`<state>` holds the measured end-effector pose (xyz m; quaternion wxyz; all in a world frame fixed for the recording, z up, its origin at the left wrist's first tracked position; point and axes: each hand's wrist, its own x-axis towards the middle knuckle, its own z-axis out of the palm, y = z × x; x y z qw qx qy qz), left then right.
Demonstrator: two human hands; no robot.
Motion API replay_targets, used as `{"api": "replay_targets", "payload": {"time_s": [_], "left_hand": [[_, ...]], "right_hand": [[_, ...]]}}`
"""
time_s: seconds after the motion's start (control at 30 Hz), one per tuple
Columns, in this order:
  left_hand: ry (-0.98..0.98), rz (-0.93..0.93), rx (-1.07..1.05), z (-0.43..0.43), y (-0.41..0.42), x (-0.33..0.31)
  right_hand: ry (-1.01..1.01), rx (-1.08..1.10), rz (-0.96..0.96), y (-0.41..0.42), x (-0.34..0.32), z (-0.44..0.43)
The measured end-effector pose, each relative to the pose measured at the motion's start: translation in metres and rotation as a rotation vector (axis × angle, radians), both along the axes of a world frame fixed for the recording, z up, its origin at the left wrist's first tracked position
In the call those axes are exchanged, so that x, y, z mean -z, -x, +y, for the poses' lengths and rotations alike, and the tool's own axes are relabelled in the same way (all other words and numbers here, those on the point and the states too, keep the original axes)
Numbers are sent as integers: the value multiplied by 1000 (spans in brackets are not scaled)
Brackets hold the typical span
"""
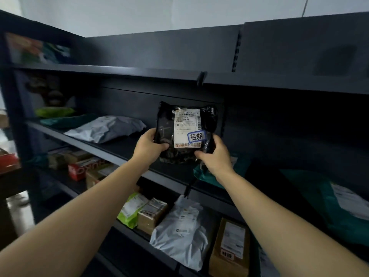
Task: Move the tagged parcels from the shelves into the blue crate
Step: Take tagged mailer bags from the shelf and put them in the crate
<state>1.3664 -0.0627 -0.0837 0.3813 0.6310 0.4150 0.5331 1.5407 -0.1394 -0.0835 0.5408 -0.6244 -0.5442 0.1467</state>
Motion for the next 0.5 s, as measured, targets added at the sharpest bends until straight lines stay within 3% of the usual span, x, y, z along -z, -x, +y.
{"api": "replay_targets", "payload": {"time_s": [0.5], "left_hand": [[102, 56, -387, -18, 298, 22]], "right_hand": [[85, -329, -150, 279, 20, 62]]}}
